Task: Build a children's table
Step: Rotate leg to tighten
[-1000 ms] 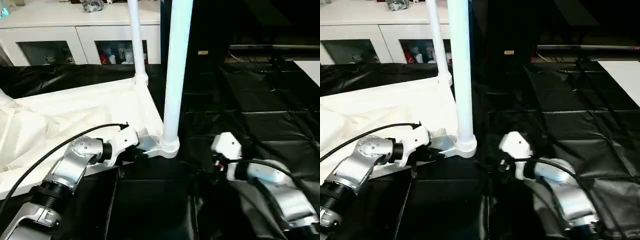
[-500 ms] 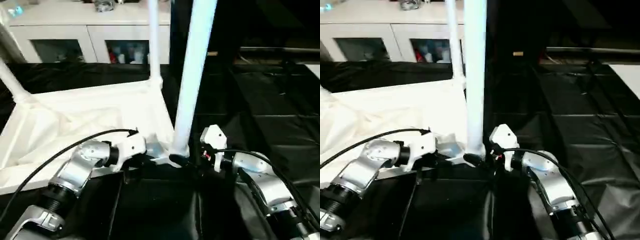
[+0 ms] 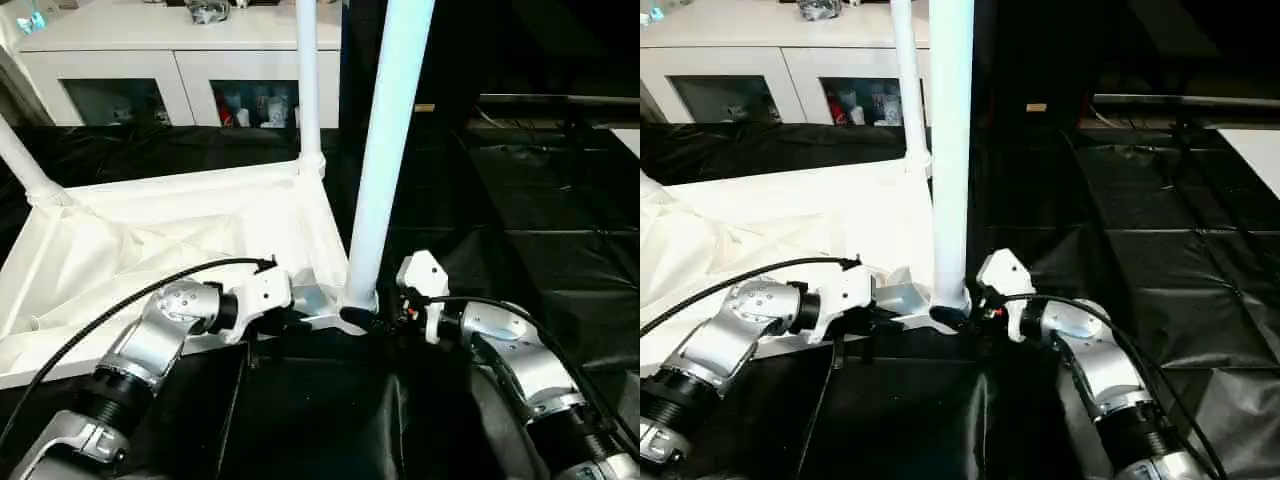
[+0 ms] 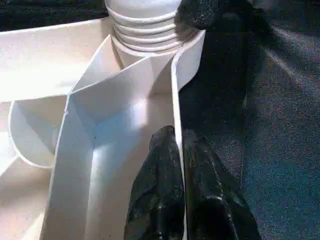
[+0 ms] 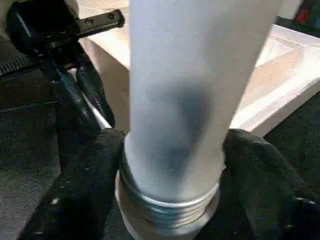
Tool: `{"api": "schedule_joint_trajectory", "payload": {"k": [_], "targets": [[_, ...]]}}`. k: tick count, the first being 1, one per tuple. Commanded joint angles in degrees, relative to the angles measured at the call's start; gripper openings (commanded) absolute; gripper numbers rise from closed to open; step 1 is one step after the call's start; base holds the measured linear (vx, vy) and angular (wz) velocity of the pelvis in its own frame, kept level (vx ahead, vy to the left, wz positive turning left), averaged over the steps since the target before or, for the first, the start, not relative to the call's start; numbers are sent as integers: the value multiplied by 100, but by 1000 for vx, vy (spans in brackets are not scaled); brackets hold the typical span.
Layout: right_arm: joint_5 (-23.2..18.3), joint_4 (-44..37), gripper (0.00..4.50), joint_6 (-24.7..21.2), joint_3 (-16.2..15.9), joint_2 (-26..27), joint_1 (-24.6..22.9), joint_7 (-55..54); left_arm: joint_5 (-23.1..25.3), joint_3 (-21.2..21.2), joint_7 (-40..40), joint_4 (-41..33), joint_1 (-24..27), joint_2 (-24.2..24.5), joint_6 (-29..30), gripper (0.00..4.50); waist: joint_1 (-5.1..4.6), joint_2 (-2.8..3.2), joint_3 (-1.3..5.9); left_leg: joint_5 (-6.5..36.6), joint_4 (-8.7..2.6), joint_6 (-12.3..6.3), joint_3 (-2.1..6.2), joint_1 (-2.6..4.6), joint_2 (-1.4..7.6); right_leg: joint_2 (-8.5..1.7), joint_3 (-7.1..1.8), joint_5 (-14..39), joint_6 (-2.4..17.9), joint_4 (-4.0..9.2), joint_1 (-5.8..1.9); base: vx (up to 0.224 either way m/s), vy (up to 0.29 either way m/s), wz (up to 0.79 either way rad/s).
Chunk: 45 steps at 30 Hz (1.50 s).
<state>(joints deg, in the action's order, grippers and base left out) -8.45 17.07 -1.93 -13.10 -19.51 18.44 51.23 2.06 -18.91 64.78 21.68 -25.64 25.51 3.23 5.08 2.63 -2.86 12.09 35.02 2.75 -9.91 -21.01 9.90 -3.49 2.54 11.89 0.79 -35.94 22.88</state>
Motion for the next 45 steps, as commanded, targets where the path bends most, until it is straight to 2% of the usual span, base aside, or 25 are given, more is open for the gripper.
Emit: {"api": "schedule_joint_trajectory", "payload": {"k": [1,9,11,13,15,17,19,21,22,23,24,25,26,28,29,31,33,36,37,38,39,40,42,44,45], "targets": [[84,123,305,67,-35,-30,131,19,-57,-109,101,-32,58,-69,-166,0,-24,-112,378,355,-378,-459,85,15,299,-461,-268,341,1364,369,-307,0,0,0],[144,301,271,101,68,123,100,-305,21,-91,-88,124,34,-132,-106,0,-35,-106,365,464,-389,-406,83,16,296,-464,-270,535,1348,398,-302,0,0,0],[167,547,269,23,236,412,85,-867,71,37,-576,394,-98,-390,107,0,-64,-106,338,624,-409,-320,75,25,290,-460,-272,889,1284,445,-276,0,0,0],[172,594,269,21,269,480,77,-986,79,51,-653,441,-126,-441,153,0,-47,-113,341,729,-414,-226,82,50,284,-479,-283,1211,1205,480,-282,0,0,0],[246,724,269,-27,334,794,42,-1539,-8,142,-935,608,-259,-757,395,0,-63,-111,315,826,-441,-174,87,43,294,-465,-277,1432,1132,503,-262,0,0,0],[313,801,268,-42,350,948,42,-1838,-33,181,-1097,697,-330,-921,477,0,-70,-105,306,1004,-452,-94,89,78,285,-475,-283,1794,1047,549,-229,0,0,0],[503,1088,267,-54,402,1321,156,-2638,103,171,-1581,1005,-540,-1269,579,0,-93,-111,294,1029,-480,-34,107,47,278,-474,-288,1839,982,550,-253,0,0,0],[689,1481,267,-67,464,1632,365,-3363,239,181,-2065,1367,-743,-1623,694,0,-142,-94,277,1281,-484,23,98,104,258,-471,-289,2286,893,614,-203,0,0,0],[693,1509,267,-72,474,1656,381,-3411,251,183,-2109,1395,-759,-1650,694,0,-164,-94,248,1518,-494,66,107,158,251,-475,-290,2585,860,660,-169,0,0,0],[689,1768,267,-126,586,1873,536,-3846,331,196,-2463,1639,-889,-1903,717,0,-188,-116,262,1569,-504,59,122,148,247,-494,-288,2730,799,678,-206,0,0,0],[664,1850,267,-152,635,1949,589,-3981,350,196,-2569,1716,-929,-1989,724,0,-193,-97,256,1588,-509,47,129,152,256,-504,-288,2769,787,691,-195,0,0,0],[665,1883,267,-158,658,1982,608,-4036,365,205,-2606,1749,-945,-2026,730,0,-203,-97,279,1560,-519,25,131,168,256,-492,-277,2691,762,697,-204,0,0,0],[747,1970,267,-145,657,2043,659,-4191,421,217,-2734,1852,-989,-2111,705,0,-199,-98,297,1401,-532,-22,131,139,260,-490,-278,2416,785,680,-234,0,0,0],[853,2044,267,-157,607,2103,700,-4256,487,179,-2782,1951,-1021,-2144,585,0,-205,-122,294,1307,-536,-85,120,111,261,-482,-281,2173,831,664,-236,0,0,0],[840,2044,267,-151,611,2112,698,-4235,491,176,-2784,1956,-1021,-2141,577,0,-201,-104,298,1320,-537,-113,125,109,258,-498,-281,2145,848,662,-243,0,0,0],[697,2007,267,-47,701,2147,654,-4064,516,135,-2658,1923,-976,-2047,535,0,-200,-114,298,1385,-542,-151,126,106,265,-510,-284,2202,825,672,-245,0,0,0],[606,1992,337,96,776,2130,656,-3953,558,148,-2585,1935,-955,-1968,469,0,-204,-131,299,1394,-546,-163,127,100,268,-510,-283,2244,813,674,-243,0,0,0],[564,1896,347,219,797,2033,657,-3790,573,139,-2439,1904,-909,-1855,378,0,-199,-138,298,1401,-547,-200,124,96,268,-519,-287,2324,787,686,-237,0,0,0],[504,1777,347,288,805,1948,640,-3612,562,131,-2316,1870,-877,-1780,311,0,-198,-128,302,1365,-553,-201,129,86,273,-521,-288,2319,780,684,-244,0,0,0],[468,1698,373,341,814,1890,630,-3487,560,131,-2227,1856,-857,-1731,256,0,-192,-136,305,1336,-549,-231,127,77,274,-521,-290,2264,773,684,-252,0,0,0],[447,1596,373,378,796,1804,606,-3330,552,102,-2087,1808,-822,-1673,95,0,-194,-165,301,1310,-552,-254,123,72,274,-512,-288,2249,768,683,-252,0,0,0],[450,1274,385,471,649,1496,485,-2844,412,38,-1574,1546,-672,-1510,-121,0,-169,-160,319,1202,-547,-275,127,69,290,-524,-288,2105,785,663,-268,0,0,0],[363,869,385,544,515,1114,302,-2195,313,-13,-1171,1274,-549,-1308,-203,0,-142,-166,312,1058,-530,-370,105,42,296,-518,-298,1813,830,628,-280,0,0,0],[221,534,385,498,458,782,130,-1600,257,-35,-943,1096,-476,-1154,-248,0,-109,-158,347,869,-493,-472,75,78,309,-509,-307,1516,926,603,-263,0,0,0],[168,433,385,474,444,667,75,-1388,232,-38,-867,1045,-455,-1104,-283,0,-111,-158,350,771,-486,-498,70,67,308,-497,-308,1346,980,576,-255,50,-21,7]]}}
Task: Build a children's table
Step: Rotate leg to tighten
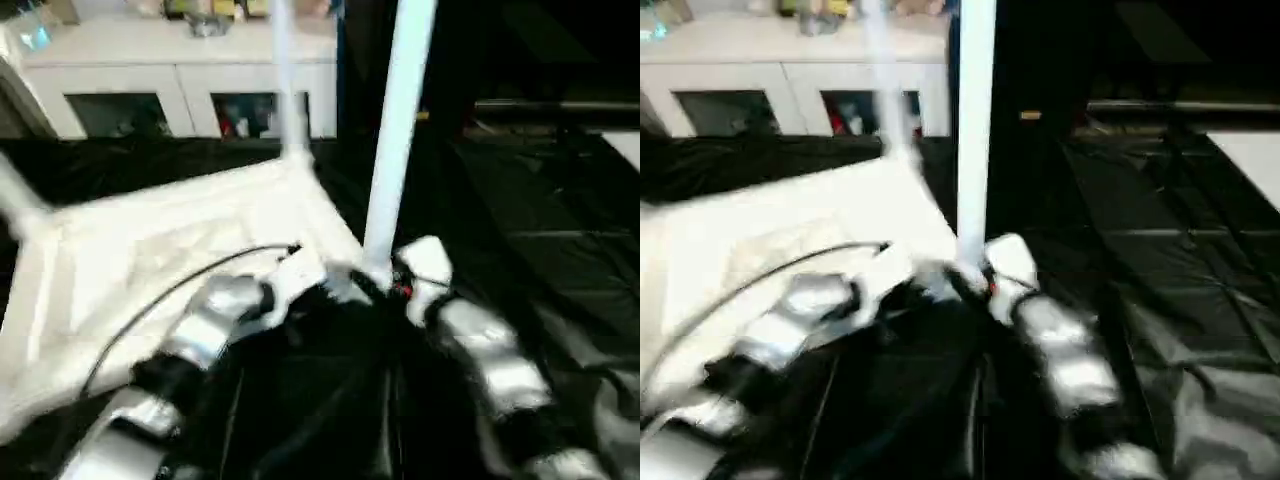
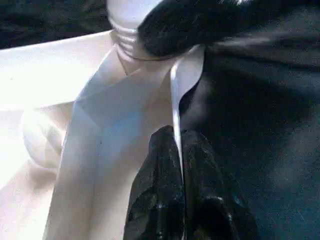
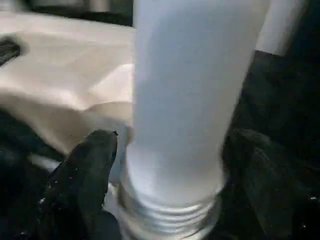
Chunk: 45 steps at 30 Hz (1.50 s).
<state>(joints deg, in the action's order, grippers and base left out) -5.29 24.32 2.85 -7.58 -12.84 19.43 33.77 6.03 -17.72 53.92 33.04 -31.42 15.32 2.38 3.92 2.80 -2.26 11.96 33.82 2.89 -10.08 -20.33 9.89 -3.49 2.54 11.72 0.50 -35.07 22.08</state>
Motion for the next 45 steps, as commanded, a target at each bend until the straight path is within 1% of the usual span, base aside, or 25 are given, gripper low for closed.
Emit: {"api": "schedule_joint_trajectory", "payload": {"k": [1,2,4,5,6,7,8,9,10,11,12,13,15,16,17,19,22,24,26,28,32,40,43,44,45], "targets": [[-187,-401,385,-1,-143,-146,-85,592,-203,-153,308,-149,144,-35,-205,0,24,-163,305,585,-363,-569,95,-26,318,-491,-288,1016,1081,443,-218,0,0,0],[-217,-494,385,30,-186,-299,-141,816,-255,-145,419,-219,168,17,-199,0,24,-157,310,423,-351,-637,97,-50,330,-484,-276,684,1153,402,-226,0,0,0],[-283,-658,385,88,-255,-663,-258,1341,-486,-132,895,-513,269,190,-190,0,27,-143,316,376,-341,-675,100,-54,324,-487,-264,492,1233,380,-229,0,0,0],[-308,-689,385,77,-261,-723,-278,1469,-542,-133,1025,-589,293,231,-156,0,39,-148,345,208,-312,-776,100,-62,333,-477,-261,54,1354,319,-235,0,0,0],[-350,-745,385,54,-299,-816,-311,1681,-595,-152,1195,-690,326,298,-119,0,43,-140,352,173,-296,-816,89,-49,329,-472,-261,-41,1399,316,-222,0,0,0],[-415,-824,385,-3,-370,-936,-349,1917,-627,-184,1359,-784,357,389,-94,0,56,-146,381,4,-263,-903,91,-66,322,-469,-265,-385,1477,259,-244,0,0,0],[-448,-874,385,-31,-431,-1020,-369,2080,-640,-206,1468,-832,371,455,-85,0,75,-148,397,-99,-246,-960,92,-71,322,-461,-259,-580,1497,231,-251,0,0,0],[-471,-909,385,-45,-485,-1084,-376,2207,-637,-220,1542,-857,376,510,-87,0,96,-151,394,-232,-218,-1072,87,-92,330,-453,-252,-846,1531,198,-230,0,0,0],[-471,-909,385,-45,-485,-1084,-376,2207,-637,-220,1542,-857,376,510,-87,0,106,-147,391,-239,-211,-1109,84,-92,333,-452,-247,-872,1543,196,-214,0,0,0],[-417,-837,385,-16,-474,-1054,-328,2173,-627,-205,1553,-805,357,517,-121,0,108,-144,370,-40,-223,-1094,79,-95,340,-470,-235,-556,1556,234,-194,0,0,0],[-385,-799,385,-6,-462,-1040,-303,2152,-628,-196,1570,-784,351,522,-134,0,105,-145,360,52,-231,-1054,77,-90,345,-474,-237,-394,1553,252,-189,0,0,0],[-370,-768,385,-18,-447,-1023,-273,2126,-617,-185,1585,-775,346,527,-139,0,97,-147,342,219,-253,-950,81,-91,348,-479,-238,-71,1530,282,-194,0,0,0],[-408,-730,385,-64,-434,-994,-232,2158,-612,-180,1629,-771,340,534,-122,0,85,-141,323,457,-285,-779,87,-70,356,-479,-241,339,1477,325,-185,0,0,0],[-421,-701,385,-80,-433,-985,-206,2187,-615,-189,1636,-783,344,545,-112,0,81,-142,324,496,-289,-732,87,-66,355,-479,-245,405,1461,331,-189,0,0,0],[-422,-699,368,-81,-433,-984,-204,2190,-615,-189,1634,-783,344,545,-112,0,78,-150,316,551,-301,-643,87,-61,352,-477,-255,492,1415,341,-187,0,0,0],[-496,-676,358,-141,-431,-1001,-173,2319,-639,-199,1647,-821,361,577,-80,0,81,-162,321,513,-296,-618,84,-62,347,-476,-263,399,1415,331,-193,0,0,0],[-554,-676,338,-205,-423,-1034,-167,2456,-640,-198,1680,-831,369,591,-56,0,87,-161,335,359,-277,-681,85,-83,336,-480,-259,161,1420,302,-211,0,0,0],[-557,-665,317,-217,-424,-1058,-168,2518,-632,-197,1683,-819,365,595,-54,0,95,-163,339,318,-267,-722,82,-81,337,-482,-258,77,1439,296,-210,0,0,0],[-544,-644,310,-200,-434,-1089,-182,2569,-628,-197,1689,-809,361,604,-54,0,98,-164,352,227,-257,-751,85,-81,336,-476,-252,-29,1460,274,-213,0,0,0],[-537,-626,283,-194,-438,-1106,-190,2599,-625,-198,1694,-804,359,612,-49,0,96,-169,347,231,-254,-776,82,-83,334,-474,-249,-39,1471,276,-210,0,0,0],[-542,-579,270,-238,-382,-1076,-163,2586,-616,-195,1712,-777,354,638,-48,0,95,-167,343,289,-256,-753,83,-83,336,-475,-246,91,1476,285,-208,0,0,0],[-567,-566,267,-248,-389,-980,-198,2538,-605,-205,1743,-753,350,651,-1,0,91,-165,344,321,-252,-701,84,-81,333,-475,-250,154,1462,286,-208,0,0,0],[-485,-399,267,-293,-299,-722,-212,2032,-492,-179,1465,-604,304,580,20,0,77,-156,328,412,-266,-632,84,-78,330,-473,-252,301,1452,311,-189,0,0,0],[-296,-137,267,-329,-200,-464,-142,1343,-278,-142,930,-335,190,440,131,0,61,-157,307,562,-290,-526,91,-70,322,-470,-248,535,1419,347,-183,0,0,0],[-214,-3,266,-359,-142,-315,-103,973,-217,-109,678,-208,138,338,167,0,34,-158,282,714,-308,-452,79,-61,317,-457,-253,757,1394,376,-160,0,0,0]]}}
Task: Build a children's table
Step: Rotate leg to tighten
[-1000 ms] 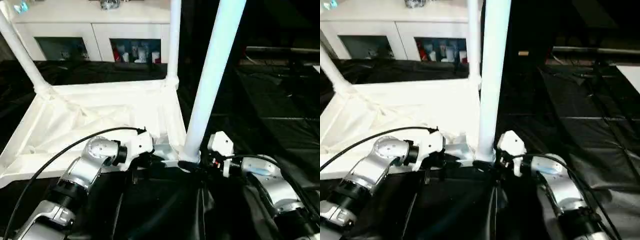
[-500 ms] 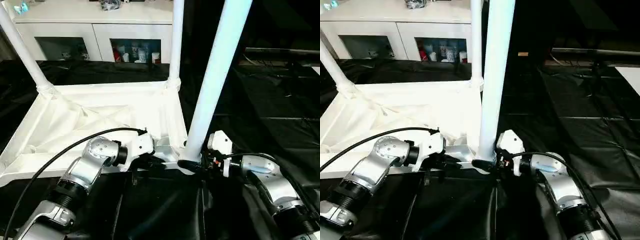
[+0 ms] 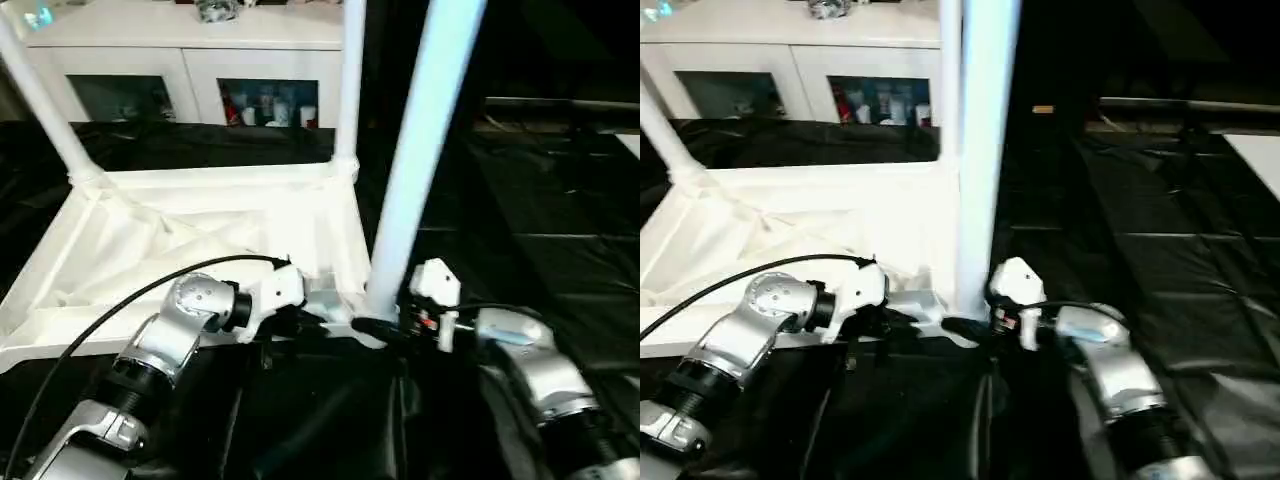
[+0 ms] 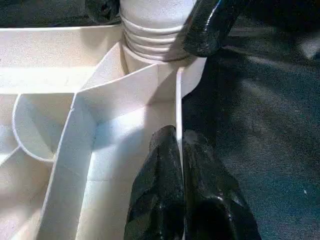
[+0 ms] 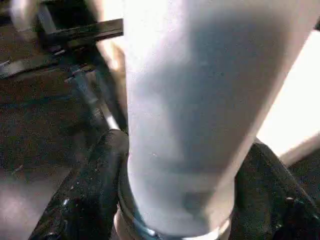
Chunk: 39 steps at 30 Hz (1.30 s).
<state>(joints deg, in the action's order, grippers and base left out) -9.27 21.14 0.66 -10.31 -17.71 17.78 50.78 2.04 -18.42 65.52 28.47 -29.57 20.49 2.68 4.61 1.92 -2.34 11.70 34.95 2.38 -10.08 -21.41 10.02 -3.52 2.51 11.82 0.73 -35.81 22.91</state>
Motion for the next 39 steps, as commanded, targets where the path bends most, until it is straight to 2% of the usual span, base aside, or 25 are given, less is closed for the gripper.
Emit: {"api": "schedule_joint_trajectory", "payload": {"k": [1,3,4,5,7,8,9,10,11,12,13,18,19,22,23,24,26,27,30,32,33,36,37,38,39], "targets": [[184,315,266,-141,130,172,62,-727,182,-39,-482,249,-47,-179,137,0,-60,-85,267,1033,-448,-204,90,84,292,-467,-250,1258,1268,508,-249,0,0,0],[354,627,266,-230,274,586,183,-1701,192,104,-1086,516,-163,-516,303,0,-104,-69,248,1314,-489,-14,119,100,296,-490,-259,1841,1114,560,-255,0,0,0],[413,771,266,-282,358,780,253,-2163,207,149,-1348,624,-216,-662,367,0,-164,-51,232,1503,-513,86,125,129,298,-483,-267,2076,1073,578,-211,0,0,0],[447,965,266,-349,471,1024,352,-2719,246,195,-1706,773,-292,-848,477,0,-212,-73,230,1613,-527,165,148,126,292,-483,-264,2251,1012,590,-230,0,0,0],[467,1283,266,-395,588,1363,518,-3394,316,244,-2251,1017,-415,-1140,617,0,-256,-70,210,1867,-542,198,161,170,273,-494,-253,2607,911,656,-201,0,0,0],[467,1283,266,-395,588,1363,518,-3394,316,244,-2251,1017,-415,-1140,617,0,-273,-79,211,1904,-547,193,165,179,266,-495,-248,2693,861,675,-212,0,0,0],[568,1651,266,-330,651,1668,713,-4006,334,332,-2785,1347,-585,-1452,699,0,-291,-103,213,1882,-552,142,166,168,262,-507,-247,2756,819,708,-225,0,0,0],[616,1792,266,-293,671,1769,787,-4203,364,353,-2967,1472,-650,-1550,695,0,-287,-78,212,1929,-545,138,164,205,255,-508,-256,2847,802,732,-180,0,0,0],[750,2041,266,-213,637,1913,923,-4484,417,380,-3221,1681,-763,-1705,668,0,-288,-120,220,1905,-545,101,166,192,250,-505,-255,2833,777,733,-199,0,0,0],[859,2190,266,-192,595,1986,1018,-4632,454,380,-3310,1789,-827,-1772,619,0,-286,-104,216,1877,-546,97,165,183,249,-512,-258,2826,779,734,-188,0,0,0],[902,2244,266,-189,579,2008,1055,-4683,468,378,-3328,1824,-849,-1790,596,0,-281,-137,218,1903,-546,71,163,203,242,-505,-248,2861,744,740,-179,0,0,0],[739,2337,266,44,658,2084,1130,-4313,540,335,-3177,1873,-904,-1713,471,0,-262,-175,225,1821,-578,-106,169,147,250,-528,-246,2710,694,729,-208,0,0,0],[699,2338,322,93,665,2084,1132,-4238,545,316,-3117,1866,-898,-1684,446,0,-263,-173,221,1839,-586,-126,173,146,258,-539,-244,2714,705,728,-201,0,0,0],[681,2355,342,372,732,2035,1165,-4102,565,223,-2827,1839,-826,-1509,275,0,-268,-181,224,1862,-591,-175,186,113,257,-562,-244,2790,687,730,-211,0,0,0],[684,2371,356,413,736,2016,1180,-4087,575,206,-2768,1837,-813,-1476,229,0,-296,-168,225,1771,-619,-154,208,44,259,-560,-228,2772,670,708,-259,0,0,0],[681,2350,371,464,731,1962,1182,-4015,607,142,-2632,1781,-770,-1400,86,0,-304,-161,218,1791,-634,-143,218,31,262,-551,-208,2853,640,713,-256,0,0,0],[673,2245,383,532,687,1829,1151,-3749,632,44,-2351,1636,-678,-1258,-112,0,-292,-185,217,1891,-601,-129,196,104,265,-574,-232,3050,618,765,-191,0,0,0],[642,2134,383,559,650,1746,1106,-3535,601,11,-2159,1530,-620,-1183,-213,0,-274,-196,217,1857,-596,-153,194,106,269,-584,-237,3041,618,772,-204,0,0,0],[526,1728,383,594,548,1407,934,-2700,430,-45,-1509,1187,-438,-920,-302,0,-234,-202,237,1567,-579,-258,146,114,287,-576,-271,2620,778,736,-198,0,0,0],[372,1382,383,588,457,1074,773,-1932,349,-96,-1147,985,-333,-695,-376,0,-175,-191,279,1121,-554,-420,124,93,322,-548,-273,1611,1016,606,-244,0,0,0],[339,1231,383,610,397,898,699,-1612,298,-109,-981,892,-287,-593,-383,0,-177,-170,270,1051,-548,-461,116,81,322,-536,-269,1421,1089,590,-235,52,-18,6],[169,725,383,543,208,291,446,-542,149,-91,-495,659,-180,-304,-485,0,-150,-162,317,578,-504,-637,108,52,329,-525,-234,500,1327,471,-316,59,-2,2],[169,725,383,543,208,291,446,-542,149,-91,-495,659,-180,-304,-485,0,-138,-149,339,369,-463,-744,96,55,331,-511,-223,32,1430,418,-309,61,14,0],[115,474,383,506,71,-45,318,0,-37,-28,-127,449,-110,-181,-422,0,-135,-142,363,164,-436,-851,98,51,330,-510,-212,-442,1557,355,-329,61,14,0],[97,385,383,487,21,-165,273,193,-114,-5,19,364,-83,-136,-382,0,-133,-152,366,80,-417,-909,97,28,325,-497,-207,-659,1588,327,-342,63,20,1]]}}
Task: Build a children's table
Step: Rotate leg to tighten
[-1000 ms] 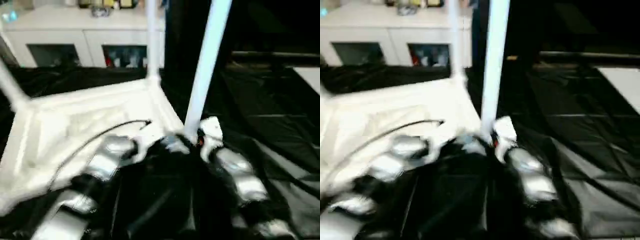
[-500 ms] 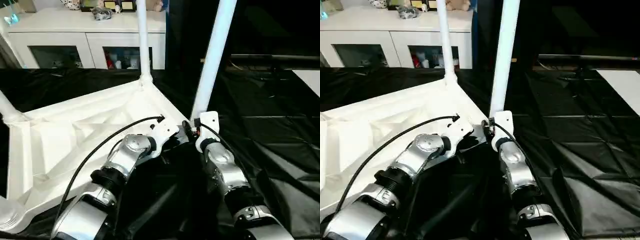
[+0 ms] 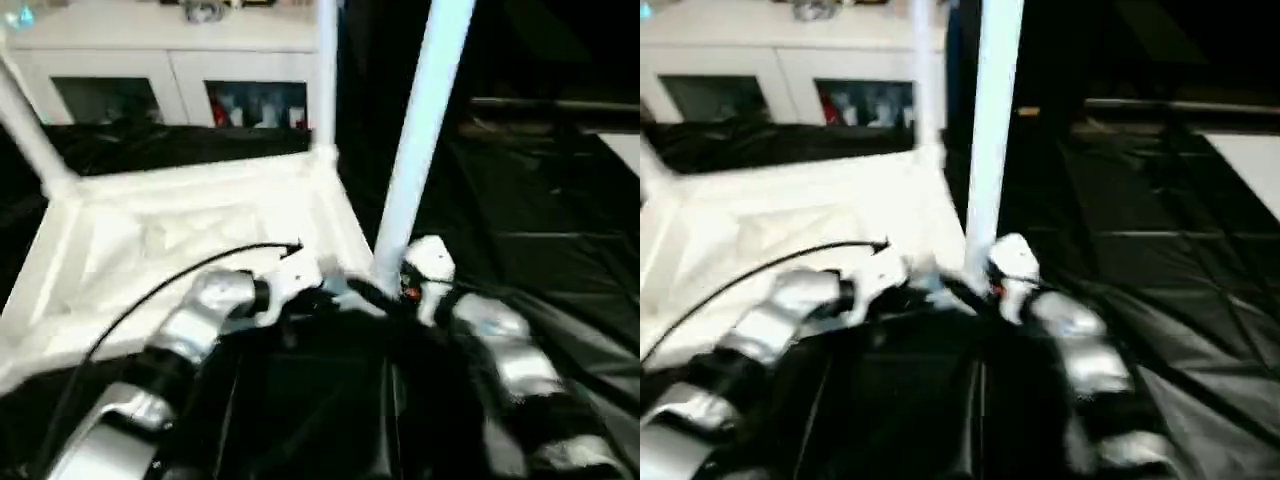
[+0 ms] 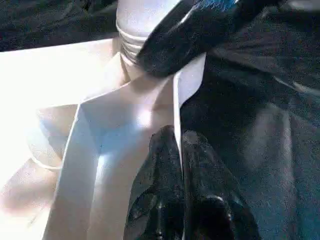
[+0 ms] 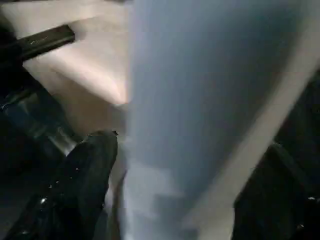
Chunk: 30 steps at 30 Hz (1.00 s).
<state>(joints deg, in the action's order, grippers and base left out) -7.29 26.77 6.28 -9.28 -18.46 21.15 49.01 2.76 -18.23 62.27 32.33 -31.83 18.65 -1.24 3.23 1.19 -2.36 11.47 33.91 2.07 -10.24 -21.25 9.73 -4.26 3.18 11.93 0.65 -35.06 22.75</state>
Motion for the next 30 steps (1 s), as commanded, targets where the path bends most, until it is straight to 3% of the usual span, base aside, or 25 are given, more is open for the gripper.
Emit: {"api": "schedule_joint_trajectory", "payload": {"k": [1,4,7,11,15,19,25,30], "targets": [[-112,-269,383,-95,-135,-216,-109,571,-274,-1,514,-124,174,103,77,0,20,-81,372,6,-287,-993,90,22,346,-423,-274,-941,1666,233,-306,0,0,0],[-128,-447,383,-181,-224,-471,-170,985,-408,-18,855,-308,221,281,211,0,37,-69,371,43,-272,-1082,77,2,359,-421,-241,-925,1763,224,-307,0,0,0],[-91,-453,383,-187,-272,-562,-160,1135,-409,-16,908,-293,218,338,190,0,29,-41,328,489,-313,-876,76,32,387,-434,-244,-148,1722,302,-276,0,0,0],[-167,-390,383,-228,-197,-491,-92,1088,-409,-17,931,-317,235,369,218,0,7,-46,304,850,-364,-537,85,46,384,-434,-261,391,1609,360,-280,0,0,0],[-272,-460,366,-354,-189,-458,-81,1180,-439,-29,993,-416,276,392,316,0,-1,-55,319,775,-359,-501,88,45,378,-440,-268,254,1593,342,-301,0,0,0],[-267,-403,344,-425,-220,-464,-74,1253,-421,-33,1003,-431,287,394,338,0,14,-62,339,500,-326,-627,82,29,366,-434,-261,-158,1642,295,-314,0,0,0],[-278,-366,279,-439,-234,-488,-84,1327,-404,-27,1019,-461,312,423,378,0,18,-64,338,530,-324,-633,82,36,371,-435,-257,-35,1640,303,-309,0,0,0],[-291,-364,270,-494,-223,-464,-91,1377,-398,-40,1041,-496,345,431,431,0,20,-74,346,408,-309,-699,78,31,364,-433,-253,-184,1667,284,-316,0,0,0]]}}
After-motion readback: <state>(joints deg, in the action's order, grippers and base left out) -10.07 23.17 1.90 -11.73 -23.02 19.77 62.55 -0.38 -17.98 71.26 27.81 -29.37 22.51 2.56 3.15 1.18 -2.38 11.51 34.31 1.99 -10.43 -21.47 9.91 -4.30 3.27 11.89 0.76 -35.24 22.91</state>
